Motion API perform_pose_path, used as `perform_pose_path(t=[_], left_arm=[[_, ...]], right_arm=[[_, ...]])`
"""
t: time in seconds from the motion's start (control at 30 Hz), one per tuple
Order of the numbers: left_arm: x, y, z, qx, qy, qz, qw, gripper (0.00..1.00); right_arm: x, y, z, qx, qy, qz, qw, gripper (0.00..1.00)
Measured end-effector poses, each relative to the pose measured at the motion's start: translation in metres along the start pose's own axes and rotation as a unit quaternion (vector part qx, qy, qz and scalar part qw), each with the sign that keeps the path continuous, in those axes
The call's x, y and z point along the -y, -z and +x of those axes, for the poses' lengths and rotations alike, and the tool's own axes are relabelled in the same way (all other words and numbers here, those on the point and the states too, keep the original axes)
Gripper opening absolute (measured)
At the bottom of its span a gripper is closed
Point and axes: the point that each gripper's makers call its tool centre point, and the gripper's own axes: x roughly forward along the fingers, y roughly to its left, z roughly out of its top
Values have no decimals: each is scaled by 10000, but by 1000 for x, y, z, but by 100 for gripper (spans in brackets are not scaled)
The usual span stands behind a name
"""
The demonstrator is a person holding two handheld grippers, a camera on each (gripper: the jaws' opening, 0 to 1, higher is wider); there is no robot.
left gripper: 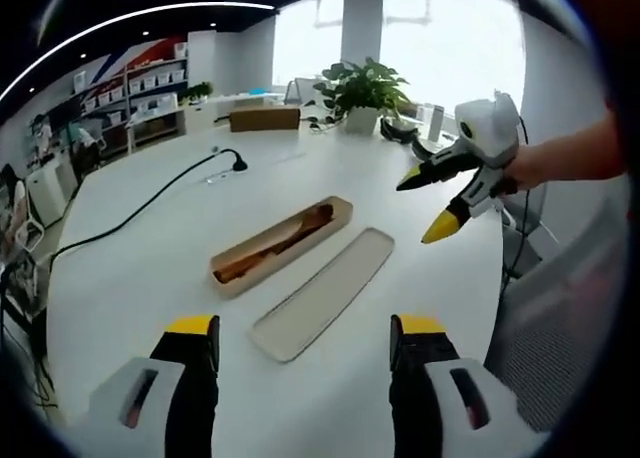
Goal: Arrange the utensils inside the cutlery case until each visible utensil rests in its matching compartment.
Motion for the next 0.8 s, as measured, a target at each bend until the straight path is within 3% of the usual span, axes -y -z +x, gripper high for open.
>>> perform_pose_path(t=[0.23,0.3,0.37,0.67,0.8], left_arm=[[-8,9,22,-206,66,58,9997,69],[-3,12,28,-191,236,-6,9995,68],[-6,16,34,-249,179,-44,9995,67],[-12,33,46,-577,188,314,9977,64],[-12,35,52,-517,339,133,9980,64]], right_arm=[[5,6,12,-166,-144,-192,9996,58],[6,10,18,-214,-185,-73,9996,58],[7,15,24,-278,-213,34,9994,57],[8,17,35,-404,-383,-62,9984,57],[8,20,43,-498,-481,-137,9975,54]])
